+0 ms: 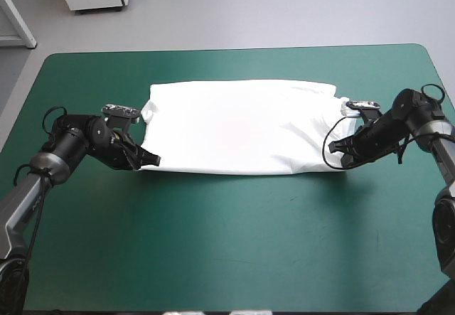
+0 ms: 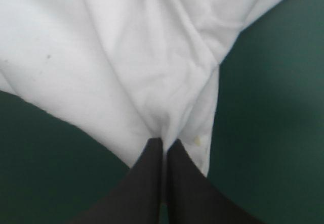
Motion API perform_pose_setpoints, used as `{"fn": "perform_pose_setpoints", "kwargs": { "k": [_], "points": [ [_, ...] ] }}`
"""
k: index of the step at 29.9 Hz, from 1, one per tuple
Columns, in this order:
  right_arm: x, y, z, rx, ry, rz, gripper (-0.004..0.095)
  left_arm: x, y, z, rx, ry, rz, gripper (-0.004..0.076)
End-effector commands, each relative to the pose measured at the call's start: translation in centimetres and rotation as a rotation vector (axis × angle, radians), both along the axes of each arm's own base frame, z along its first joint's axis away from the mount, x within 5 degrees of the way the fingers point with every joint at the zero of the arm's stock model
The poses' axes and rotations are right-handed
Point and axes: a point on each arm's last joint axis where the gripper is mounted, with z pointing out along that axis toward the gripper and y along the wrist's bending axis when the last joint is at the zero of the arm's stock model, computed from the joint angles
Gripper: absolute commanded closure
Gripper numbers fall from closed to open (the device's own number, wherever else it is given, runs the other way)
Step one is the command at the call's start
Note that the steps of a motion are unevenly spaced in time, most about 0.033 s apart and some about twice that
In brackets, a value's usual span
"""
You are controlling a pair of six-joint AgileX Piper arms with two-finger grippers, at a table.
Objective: Fold the cloth
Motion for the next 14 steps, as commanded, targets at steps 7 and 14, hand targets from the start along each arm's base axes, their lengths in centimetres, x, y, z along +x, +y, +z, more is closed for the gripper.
{"fn": "perform_pose_setpoints", "kwargs": {
  "k": [7, 14],
  "points": [
    [-3.8, -0.3, 1.6, -0.064, -0.023, 0.001, 0.0925, -3.3, 0.2, -0.6, -0.016, 0.016, -0.008, 0.0733],
    [-6.4, -0.3, 1.7, -0.080, -0.019, -0.001, 0.0925, -7.0, 0.8, -0.7, -0.024, 0.018, -0.008, 0.0733]
  ]
}}
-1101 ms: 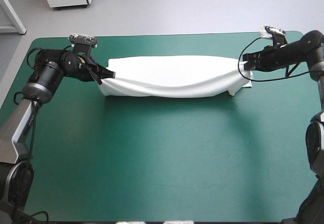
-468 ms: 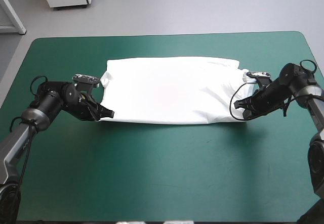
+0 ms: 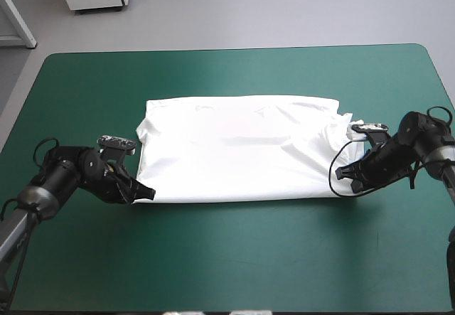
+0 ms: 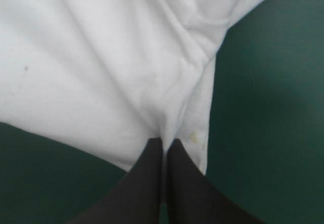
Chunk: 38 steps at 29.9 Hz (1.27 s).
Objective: Fold the cloth
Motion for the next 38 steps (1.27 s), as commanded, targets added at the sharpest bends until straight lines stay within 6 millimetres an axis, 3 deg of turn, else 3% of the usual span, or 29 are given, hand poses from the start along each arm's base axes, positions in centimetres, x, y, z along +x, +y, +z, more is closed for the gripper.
{"fn": "perform_pose_setpoints", "kwargs": {
  "k": [1, 8, 12, 14, 18, 22, 25, 30, 34, 38],
  "points": [
    [-1.4, 0.0, 1.7, -0.007, -0.058, 0.000, 0.0925, -1.7, 0.0, 1.5, -0.026, -0.061, -0.001, 0.0733],
    [-3.6, 0.0, 1.4, -0.031, -0.053, 0.008, 0.0925, -3.7, 0.2, 1.4, -0.052, -0.059, 0.006, 0.0733],
    [-4.1, 0.1, 2.2, -0.031, -0.090, 0.008, 0.0904, -4.2, 0.2, 1.5, -0.044, -0.023, -0.012, 0.0713],
    [-4.4, 0.1, 2.6, -0.027, -0.099, 0.009, 0.0842, -4.6, 0.3, 1.4, -0.036, 0.008, -0.031, 0.0653],
    [-5.2, 0.2, 3.7, -0.030, -0.128, 0.014, 0.0646, -5.2, 0.3, 2.2, -0.039, 0.009, -0.046, 0.0461],
    [-5.8, 0.1, 5.7, -0.045, -0.208, 0.007, 0.0451, -5.5, 0.3, 5.4, -0.060, -0.105, -0.051, 0.0307],
    [-5.5, -0.4, 7.6, -0.101, -0.273, -0.033, 0.0393, -5.0, 0.2, 9.4, -0.085, -0.262, -0.051, 0.0293],
    [-3.4, -1.4, 10.0, -0.183, -0.392, -0.101, 0.0389, -3.6, 0.1, 15.5, -0.128, -0.546, -0.036, 0.0293],
    [-0.8, -1.8, 10.0, -0.200, -0.402, -0.126, 0.0389, -2.5, 0.0, 18.4, -0.147, -0.678, -0.027, 0.0293],
    [2.3, -2.0, 8.2, -0.198, -0.344, -0.124, 0.0390, -1.9, -0.1, 19.2, -0.142, -0.700, -0.039, 0.0293]
  ]
}}
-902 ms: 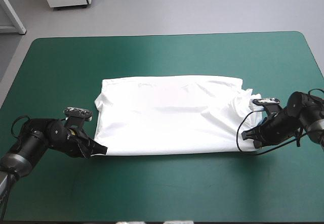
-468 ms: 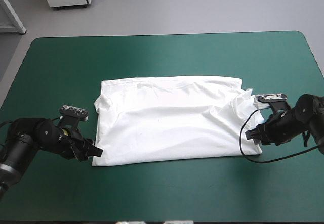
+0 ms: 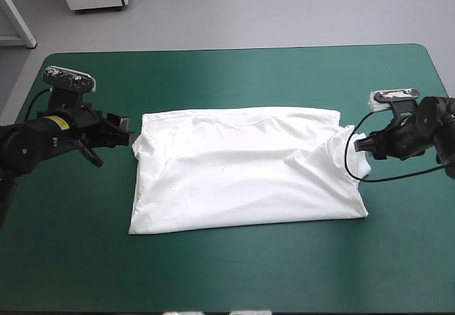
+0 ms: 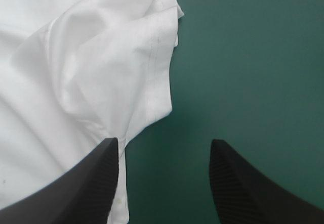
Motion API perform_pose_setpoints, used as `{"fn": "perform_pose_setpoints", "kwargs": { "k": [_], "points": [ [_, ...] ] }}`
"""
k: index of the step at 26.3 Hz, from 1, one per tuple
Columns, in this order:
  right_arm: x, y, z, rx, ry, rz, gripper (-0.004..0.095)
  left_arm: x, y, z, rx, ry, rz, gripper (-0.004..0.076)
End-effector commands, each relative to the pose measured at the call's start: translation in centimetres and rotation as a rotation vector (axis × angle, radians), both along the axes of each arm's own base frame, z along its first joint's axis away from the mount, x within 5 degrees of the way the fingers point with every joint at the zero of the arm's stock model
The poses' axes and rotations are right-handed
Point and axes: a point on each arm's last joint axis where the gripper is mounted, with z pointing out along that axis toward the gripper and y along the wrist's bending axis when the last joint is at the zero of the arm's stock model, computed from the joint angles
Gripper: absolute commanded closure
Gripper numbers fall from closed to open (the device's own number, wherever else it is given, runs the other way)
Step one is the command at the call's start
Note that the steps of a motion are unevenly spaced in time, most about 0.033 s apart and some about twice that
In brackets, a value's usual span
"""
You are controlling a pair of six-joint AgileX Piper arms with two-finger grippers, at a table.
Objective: Fold the cloth
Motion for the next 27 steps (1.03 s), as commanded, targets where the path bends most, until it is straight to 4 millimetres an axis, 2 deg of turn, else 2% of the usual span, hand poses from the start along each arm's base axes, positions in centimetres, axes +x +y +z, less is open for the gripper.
{"fn": "perform_pose_setpoints", "kwargs": {
  "k": [1, 10, 15, 20, 25, 27],
  "points": [
    [2.2, -0.3, 0.4, -0.009, -0.050, -0.007, 0.0390, 0.1, -0.2, 2.1, -0.031, -0.111, -0.009, 0.0293],
    [7.7, -0.1, -2.9, 0.053, 0.008, -0.015, 0.0390, 0.5, -0.3, 1.6, -0.025, -0.079, -0.011, 0.0293],
    [9.2, -0.1, -4.3, 0.070, 0.032, -0.019, 0.0391, 0.5, -0.3, 1.6, -0.019, -0.080, -0.015, 0.0293],
    [9.8, 0.2, -6.7, 0.110, 0.122, -0.025, 0.0428, 0.5, -0.3, 1.6, -0.018, -0.075, -0.016, 0.0293],
    [10.2, 0.7, -7.7, 0.165, 0.142, 0.005, 0.0679, 0.4, -0.3, 1.5, -0.015, -0.062, -0.018, 0.0293],
    [10.3, 0.9, -8.0, 0.190, 0.158, 0.003, 0.0903, 0.2, -0.3, 1.5, -0.014, -0.055, -0.020, 0.0293]
  ]
}}
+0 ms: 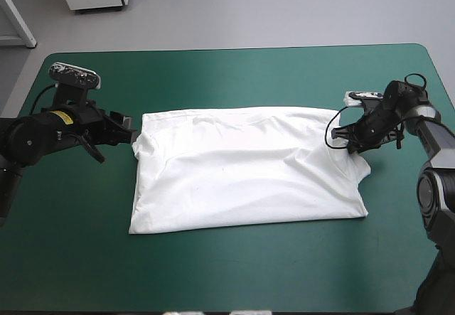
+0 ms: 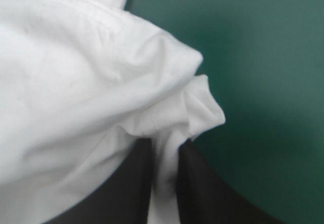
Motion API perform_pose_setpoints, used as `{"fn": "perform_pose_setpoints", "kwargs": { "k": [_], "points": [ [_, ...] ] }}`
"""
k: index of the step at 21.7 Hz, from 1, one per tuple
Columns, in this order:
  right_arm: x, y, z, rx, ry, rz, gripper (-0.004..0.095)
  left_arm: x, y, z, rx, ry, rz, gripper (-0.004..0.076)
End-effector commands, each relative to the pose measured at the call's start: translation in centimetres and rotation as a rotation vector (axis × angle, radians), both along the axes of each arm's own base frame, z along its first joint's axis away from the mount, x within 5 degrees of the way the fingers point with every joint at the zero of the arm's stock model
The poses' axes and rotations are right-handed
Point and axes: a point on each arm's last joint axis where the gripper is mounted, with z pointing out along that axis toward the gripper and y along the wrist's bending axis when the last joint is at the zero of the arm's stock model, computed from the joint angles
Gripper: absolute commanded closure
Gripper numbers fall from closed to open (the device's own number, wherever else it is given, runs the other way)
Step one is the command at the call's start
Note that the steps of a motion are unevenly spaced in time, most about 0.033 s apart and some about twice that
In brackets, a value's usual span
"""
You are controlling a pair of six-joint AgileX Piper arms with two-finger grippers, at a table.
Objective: Fold the cloth
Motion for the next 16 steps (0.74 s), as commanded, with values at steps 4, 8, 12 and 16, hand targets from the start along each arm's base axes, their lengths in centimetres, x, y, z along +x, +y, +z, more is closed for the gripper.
{"fn": "perform_pose_setpoints", "kwargs": {
  "k": [4, 8, 12, 16],
  "points": [
    [-0.2, 0.4, 3.5, 0.044, -0.032, 0.023, 0.0921, -0.7, -0.1, 1.8, -0.034, -0.079, -0.006, 0.0293],
    [-1.0, 0.7, 8.4, 0.063, -0.135, 0.024, 0.0920, -0.9, -0.1, 1.7, -0.030, -0.061, -0.009, 0.0294],
    [-2.5, 2.6, 11.0, 0.092, -0.188, 0.070, 0.0920, -1.1, 0.0, 2.0, -0.035, -0.087, -0.007, 0.0294],
    [-3.1, 7.5, 11.0, 0.129, -0.177, 0.201, 0.0921, -1.3, 0.0, 2.1, -0.036, -0.092, -0.007, 0.0294]
  ]
}}
